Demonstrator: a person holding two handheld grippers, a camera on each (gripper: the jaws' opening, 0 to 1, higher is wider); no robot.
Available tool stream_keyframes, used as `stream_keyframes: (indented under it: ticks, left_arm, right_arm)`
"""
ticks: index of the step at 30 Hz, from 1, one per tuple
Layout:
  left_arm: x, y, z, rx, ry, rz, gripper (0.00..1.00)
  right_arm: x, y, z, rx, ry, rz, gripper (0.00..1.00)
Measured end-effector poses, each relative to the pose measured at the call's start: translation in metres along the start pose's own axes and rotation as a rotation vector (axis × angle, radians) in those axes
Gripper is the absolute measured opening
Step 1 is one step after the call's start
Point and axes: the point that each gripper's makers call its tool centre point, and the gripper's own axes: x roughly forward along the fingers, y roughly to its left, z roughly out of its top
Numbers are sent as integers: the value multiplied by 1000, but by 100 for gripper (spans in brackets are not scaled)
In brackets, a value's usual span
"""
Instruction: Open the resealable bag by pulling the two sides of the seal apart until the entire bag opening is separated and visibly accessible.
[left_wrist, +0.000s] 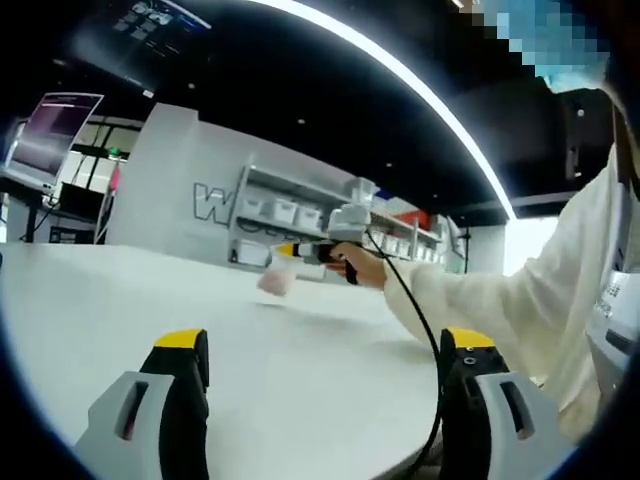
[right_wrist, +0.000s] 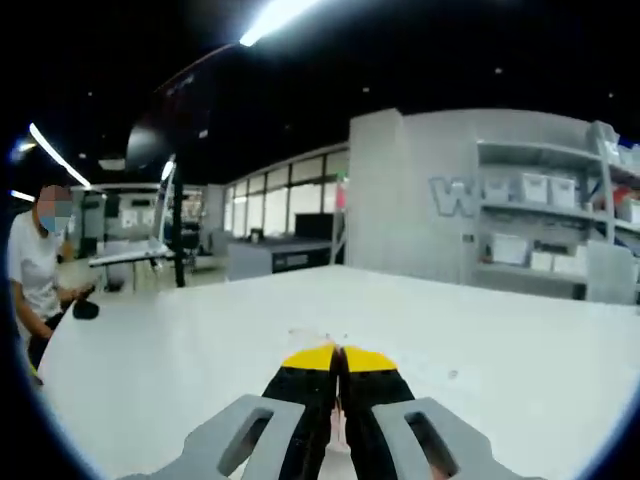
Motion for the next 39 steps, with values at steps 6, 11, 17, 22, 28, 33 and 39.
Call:
stream_keyframes:
  ticks: [6, 11, 17, 22, 28, 33, 39]
  left_arm:
    - [0, 0, -1, 3, 4, -1, 95]
    - [0, 1, -1, 4, 7, 1, 95]
    - [0, 1, -2, 5, 6, 0, 95]
    - [1, 1, -2, 8, 6, 0, 95]
    - [1, 1, -2, 7, 6, 1, 95]
    - [1, 1, -1, 6, 4, 2, 95]
    - [1, 1, -1, 10, 6, 4, 95]
  right_arm:
    - [18, -10, 3, 39, 3, -27, 0]
    - [26, -14, -1, 66, 9, -43, 0]
    - [32, -21, -9, 55, 37, -65, 0]
    - [36, -21, -9, 21, 44, -81, 0]
    - [42, -22, -11, -16, 47, -93, 0]
    - [46, -25, -12, -54, 39, -114, 0]
    - [48, -27, -17, -99, 38, -130, 0]
